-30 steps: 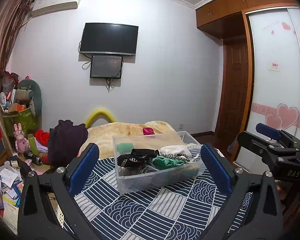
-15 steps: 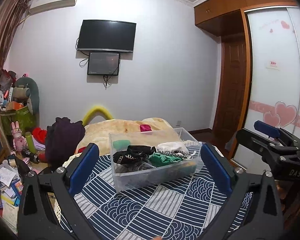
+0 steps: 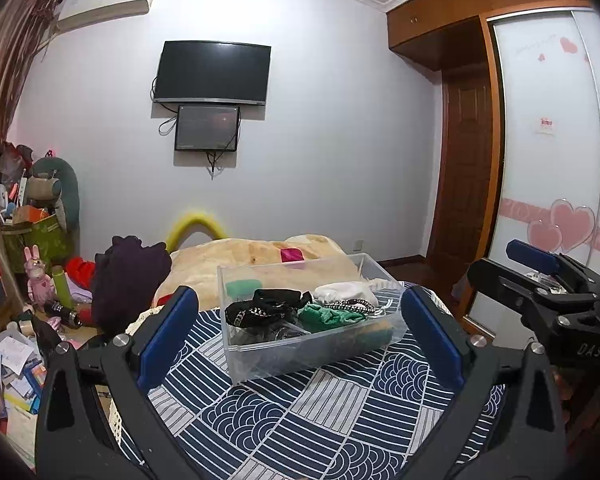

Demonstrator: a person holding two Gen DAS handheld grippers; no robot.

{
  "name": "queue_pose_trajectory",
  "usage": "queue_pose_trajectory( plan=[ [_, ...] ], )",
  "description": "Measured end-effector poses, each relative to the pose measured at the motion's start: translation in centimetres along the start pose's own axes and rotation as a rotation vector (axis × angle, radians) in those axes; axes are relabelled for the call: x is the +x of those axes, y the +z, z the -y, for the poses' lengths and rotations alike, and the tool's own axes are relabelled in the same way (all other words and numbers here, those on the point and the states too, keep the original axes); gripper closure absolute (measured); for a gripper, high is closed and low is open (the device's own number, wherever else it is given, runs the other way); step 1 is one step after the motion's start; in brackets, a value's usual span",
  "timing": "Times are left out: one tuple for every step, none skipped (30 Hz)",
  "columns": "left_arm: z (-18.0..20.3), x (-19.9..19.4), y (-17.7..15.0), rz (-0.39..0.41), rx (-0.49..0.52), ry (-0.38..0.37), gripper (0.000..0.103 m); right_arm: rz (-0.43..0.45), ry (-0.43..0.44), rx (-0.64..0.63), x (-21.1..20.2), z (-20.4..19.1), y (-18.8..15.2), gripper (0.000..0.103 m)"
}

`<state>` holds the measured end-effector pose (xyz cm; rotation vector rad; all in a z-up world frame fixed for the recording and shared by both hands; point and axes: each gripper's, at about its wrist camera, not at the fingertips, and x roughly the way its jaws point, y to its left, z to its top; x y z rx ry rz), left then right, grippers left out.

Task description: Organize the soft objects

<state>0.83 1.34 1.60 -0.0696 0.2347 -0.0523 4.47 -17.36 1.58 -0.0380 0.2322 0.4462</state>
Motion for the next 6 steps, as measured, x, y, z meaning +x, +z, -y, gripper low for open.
queue_pose_trajectory(
  plan=[
    [0.06,-0.01,0.0,0.002,0.004,-0.001,0.0,-0.001,0.001,0.001,0.03,0.02,-0.07,0.0],
    [0.15,-0.02,-0.02,0.004,0.009,-0.002,0.0,-0.002,0.0,0.002,0.04,0.03,-0.09,0.0],
    [0.24,-0.04,-0.05,0.005,0.014,-0.004,0.0,-0.003,0.0,0.003,0.08,0.05,-0.14,0.0],
    [0.28,-0.09,-0.08,0.005,0.015,-0.006,0.0,-0.004,0.0,0.003,0.1,0.02,-0.16,0.0],
    [0.33,-0.1,-0.1,0.004,0.015,-0.009,0.0,-0.005,0.0,0.003,0.11,0.01,-0.16,0.0],
    [0.33,-0.05,-0.07,0.002,0.014,-0.01,0.0,-0.007,0.0,0.002,0.17,0.05,-0.21,0.0]
  ],
)
